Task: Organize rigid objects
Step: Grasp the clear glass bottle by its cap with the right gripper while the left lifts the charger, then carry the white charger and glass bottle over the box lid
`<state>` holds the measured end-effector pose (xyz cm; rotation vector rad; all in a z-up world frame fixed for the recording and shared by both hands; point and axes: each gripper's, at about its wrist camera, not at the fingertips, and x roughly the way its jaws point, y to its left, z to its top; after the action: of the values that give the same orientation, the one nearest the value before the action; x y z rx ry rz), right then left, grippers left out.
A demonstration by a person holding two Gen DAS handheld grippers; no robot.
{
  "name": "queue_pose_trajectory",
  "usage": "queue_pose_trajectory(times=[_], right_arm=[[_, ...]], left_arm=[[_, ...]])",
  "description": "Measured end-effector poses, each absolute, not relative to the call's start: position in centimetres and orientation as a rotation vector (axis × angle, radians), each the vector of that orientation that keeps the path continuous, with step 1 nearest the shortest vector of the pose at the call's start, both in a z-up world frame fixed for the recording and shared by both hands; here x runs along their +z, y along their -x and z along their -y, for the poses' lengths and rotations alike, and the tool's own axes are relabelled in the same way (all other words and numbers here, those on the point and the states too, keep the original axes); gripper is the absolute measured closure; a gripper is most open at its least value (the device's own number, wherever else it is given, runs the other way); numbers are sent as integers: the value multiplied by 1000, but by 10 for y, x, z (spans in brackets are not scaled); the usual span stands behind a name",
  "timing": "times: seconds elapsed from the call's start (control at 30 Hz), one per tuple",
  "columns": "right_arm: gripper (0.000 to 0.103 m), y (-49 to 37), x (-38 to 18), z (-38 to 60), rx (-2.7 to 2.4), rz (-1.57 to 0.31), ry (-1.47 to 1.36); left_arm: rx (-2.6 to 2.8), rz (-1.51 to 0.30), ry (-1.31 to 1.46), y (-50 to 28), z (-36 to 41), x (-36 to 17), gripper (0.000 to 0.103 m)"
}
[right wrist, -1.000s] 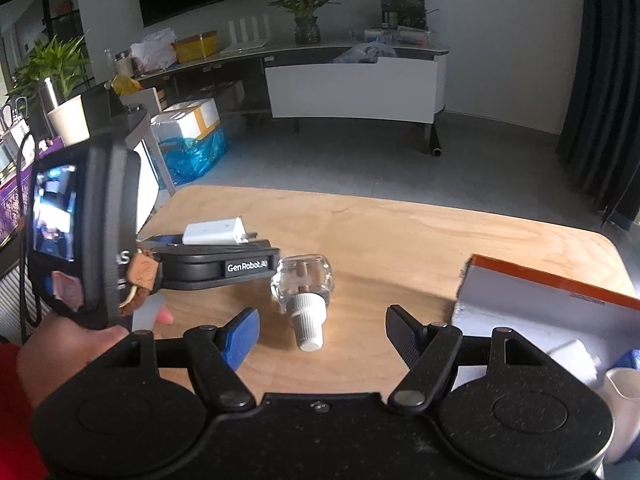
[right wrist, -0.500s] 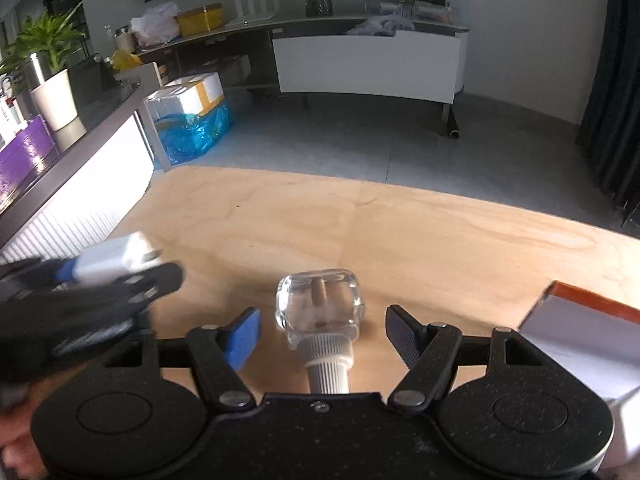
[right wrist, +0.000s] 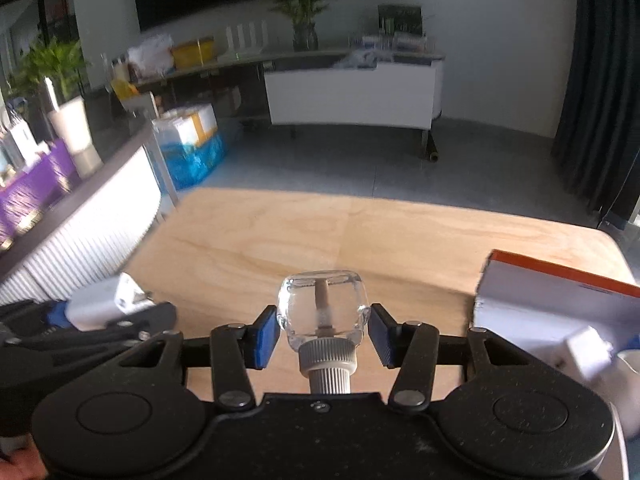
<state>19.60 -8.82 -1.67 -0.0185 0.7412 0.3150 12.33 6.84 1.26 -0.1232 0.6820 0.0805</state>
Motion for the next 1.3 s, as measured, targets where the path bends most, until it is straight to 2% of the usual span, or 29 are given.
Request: queue_pose_trajectory(times=[0.6, 1.3], right_arm=[[44, -89, 53, 142, 217, -599, -20], [44, -49, 73, 209, 87, -565, -56]], left_arm=[[-20, -607, 94, -60, -19, 61, 38], [-142, -581, 40, -46, 27, 66, 38]])
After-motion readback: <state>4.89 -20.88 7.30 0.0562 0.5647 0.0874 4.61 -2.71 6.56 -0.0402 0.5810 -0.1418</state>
